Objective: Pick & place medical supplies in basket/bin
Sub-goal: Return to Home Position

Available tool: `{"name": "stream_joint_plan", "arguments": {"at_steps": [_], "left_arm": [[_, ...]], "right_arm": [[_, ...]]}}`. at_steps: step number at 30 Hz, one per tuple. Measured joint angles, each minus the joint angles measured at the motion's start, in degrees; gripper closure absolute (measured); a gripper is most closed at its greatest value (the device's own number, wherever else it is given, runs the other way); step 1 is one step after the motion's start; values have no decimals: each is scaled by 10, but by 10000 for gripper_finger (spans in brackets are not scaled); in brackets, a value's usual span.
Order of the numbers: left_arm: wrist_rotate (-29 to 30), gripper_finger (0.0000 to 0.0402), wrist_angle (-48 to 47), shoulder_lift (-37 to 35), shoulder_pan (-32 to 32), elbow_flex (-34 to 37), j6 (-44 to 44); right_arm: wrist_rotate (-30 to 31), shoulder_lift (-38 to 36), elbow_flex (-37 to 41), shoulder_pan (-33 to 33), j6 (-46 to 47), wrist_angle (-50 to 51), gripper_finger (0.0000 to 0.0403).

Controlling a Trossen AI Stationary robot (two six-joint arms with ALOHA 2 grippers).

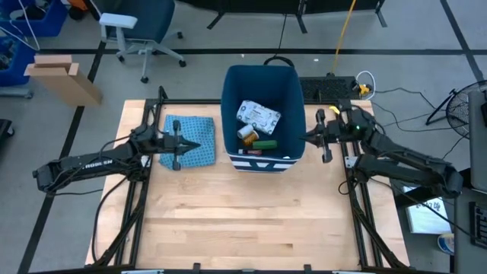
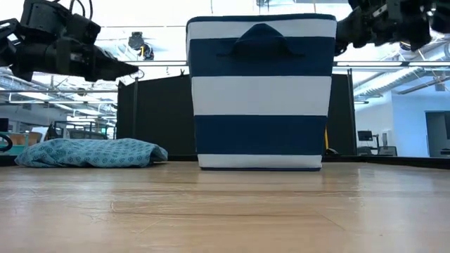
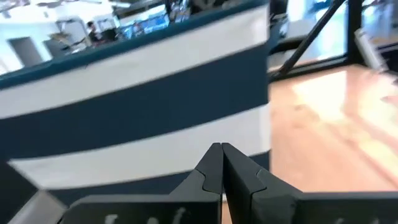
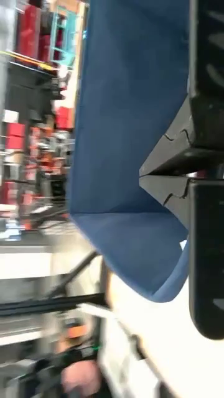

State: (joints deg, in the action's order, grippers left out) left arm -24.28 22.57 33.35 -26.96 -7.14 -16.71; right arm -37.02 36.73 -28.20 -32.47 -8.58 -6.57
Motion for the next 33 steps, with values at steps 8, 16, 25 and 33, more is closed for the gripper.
{"name": "stream_joint_plan", "arguments": {"at_steps": [8, 16, 25, 33], "left_arm": [[-13, 399, 4, -28, 0, 0, 9], [-20, 400, -8, -30, 0, 0, 12], [-39, 400, -52, -30, 0, 0, 0], [-17, 400, -46, 13, 0, 0, 32]], "right_arm": [[-56, -50, 98, 14, 112, -155, 402], [-86, -84, 69, -27, 127, -144, 403], [-150, -173, 43, -38, 152, -8, 403], [25, -292, 61, 0, 126, 191, 403]]}}
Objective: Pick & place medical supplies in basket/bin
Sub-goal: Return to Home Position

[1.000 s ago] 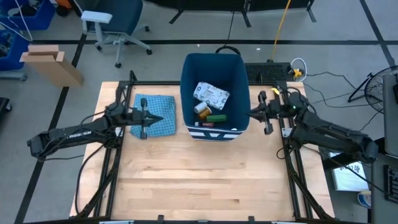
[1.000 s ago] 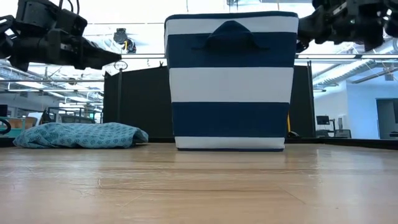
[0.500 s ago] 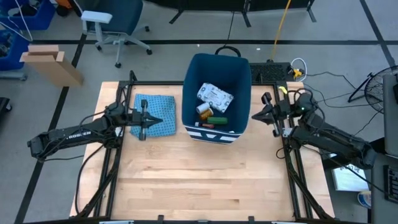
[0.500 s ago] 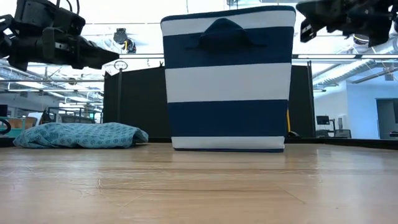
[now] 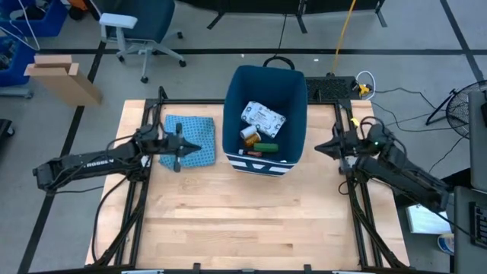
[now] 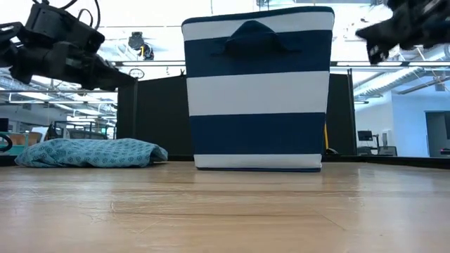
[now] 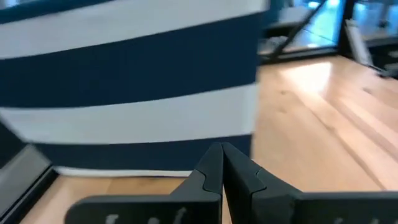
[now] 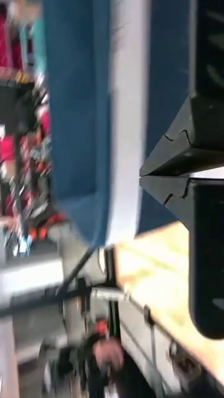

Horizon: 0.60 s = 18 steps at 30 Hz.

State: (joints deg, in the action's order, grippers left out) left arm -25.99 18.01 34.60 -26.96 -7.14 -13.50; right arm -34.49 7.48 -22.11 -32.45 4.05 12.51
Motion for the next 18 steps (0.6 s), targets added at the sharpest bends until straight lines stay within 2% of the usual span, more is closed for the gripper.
{"name": "stream_joint_plan", "arguments": {"at_steps": [3, 5, 9, 13, 18], "left_arm": [[44, 400, 54, 38, 0, 0, 31], [83, 401, 81, 71, 0, -5, 52], [151, 401, 64, 153, 0, -57, 79], [169, 401, 56, 254, 0, -127, 79], [164, 401, 57, 366, 3, -213, 82]], "right_arm": [[59, -6, 36, 13, 19, -24, 403], [91, 3, 68, 19, 49, -77, 403], [122, 38, 137, 27, 87, -197, 403], [171, 80, 177, 26, 98, -291, 403], [181, 139, 180, 26, 86, -347, 403]]}}
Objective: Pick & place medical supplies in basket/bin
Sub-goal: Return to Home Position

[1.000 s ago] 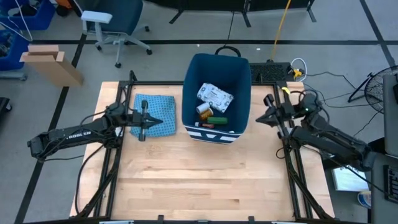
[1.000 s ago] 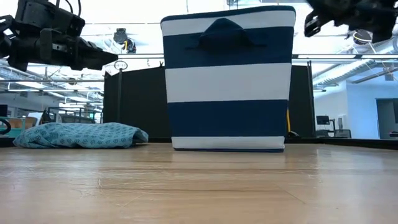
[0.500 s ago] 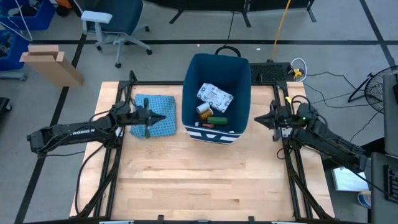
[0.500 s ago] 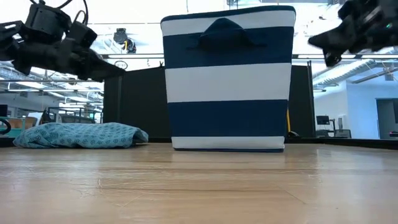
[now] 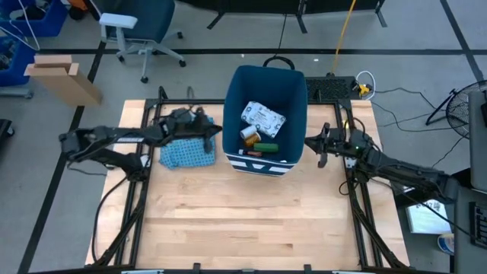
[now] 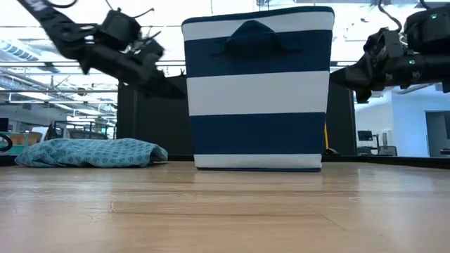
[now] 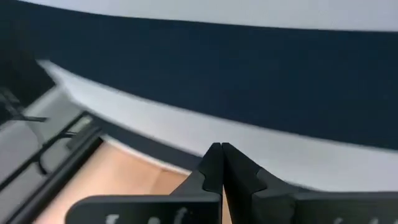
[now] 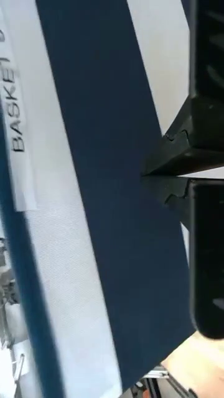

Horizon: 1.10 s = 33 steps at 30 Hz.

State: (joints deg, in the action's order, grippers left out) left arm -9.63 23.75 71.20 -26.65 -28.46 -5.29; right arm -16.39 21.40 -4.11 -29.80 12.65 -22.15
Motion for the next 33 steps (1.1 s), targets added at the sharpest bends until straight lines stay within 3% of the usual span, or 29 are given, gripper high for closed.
{"name": "stream_joint_plan", "arguments": {"at_steps": [8, 16, 25, 30, 33], "left_arm": [[-12, 401, -12, 124, 49, -84, -1], [0, 401, -38, 145, 67, -104, -10], [9, 401, -126, 72, 56, -99, -47], [-1, 401, -163, -34, 54, -59, -73], [-38, 401, -146, -108, 52, -7, -87]], "right_arm": [[-2, 92, -28, -18, -42, -44, 403], [-29, 157, -45, -25, -61, -72, 403], [-67, 124, -45, -25, -55, -30, 403], [-98, 79, -45, -21, -49, 47, 403], [-99, 49, -45, -5, -67, 86, 403]]}}
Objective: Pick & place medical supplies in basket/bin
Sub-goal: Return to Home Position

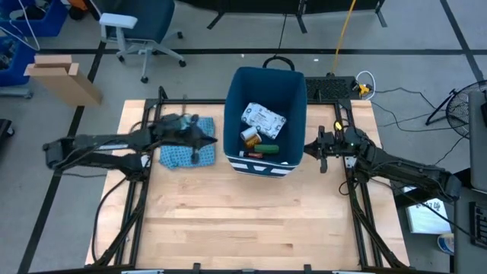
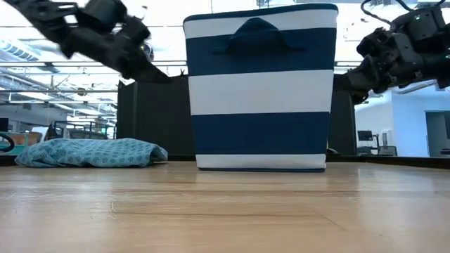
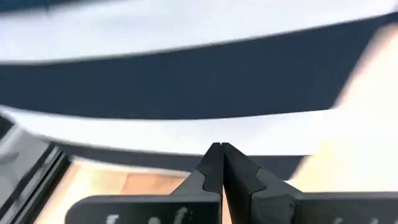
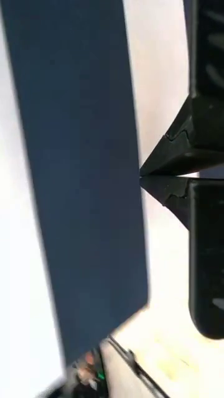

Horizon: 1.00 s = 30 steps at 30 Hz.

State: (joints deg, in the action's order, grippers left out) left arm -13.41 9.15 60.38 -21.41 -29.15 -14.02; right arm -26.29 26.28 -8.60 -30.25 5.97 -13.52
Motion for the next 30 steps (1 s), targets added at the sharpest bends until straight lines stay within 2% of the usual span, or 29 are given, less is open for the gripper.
{"name": "stream_joint_plan", "arguments": {"at_steps": [4, 9, 13, 17, 20, 23, 30], "left_arm": [[-54, 401, 102, -94, -12, 91, 22], [-36, 401, 163, -154, -15, 158, 61], [-50, 401, 200, -183, 5, 197, 26], [-47, 401, 247, -245, 0, 252, 3], [-66, 401, 253, -294, -33, 284, 16], [-105, 401, 206, -332, -67, 285, 28], [-181, 401, 175, -369, -100, 286, 21]], "right_arm": [[27, -32, 0, 37, -9, 19, 403], [116, -43, 0, 117, -11, 24, 403], [175, -46, 0, 202, -21, 32, 403], [245, -66, 0, 269, -51, 46, 403], [247, -106, 0, 290, -86, 75, 403], [248, -156, 0, 300, -95, 121, 403], [258, -262, 0, 300, -98, 211, 403]]}}
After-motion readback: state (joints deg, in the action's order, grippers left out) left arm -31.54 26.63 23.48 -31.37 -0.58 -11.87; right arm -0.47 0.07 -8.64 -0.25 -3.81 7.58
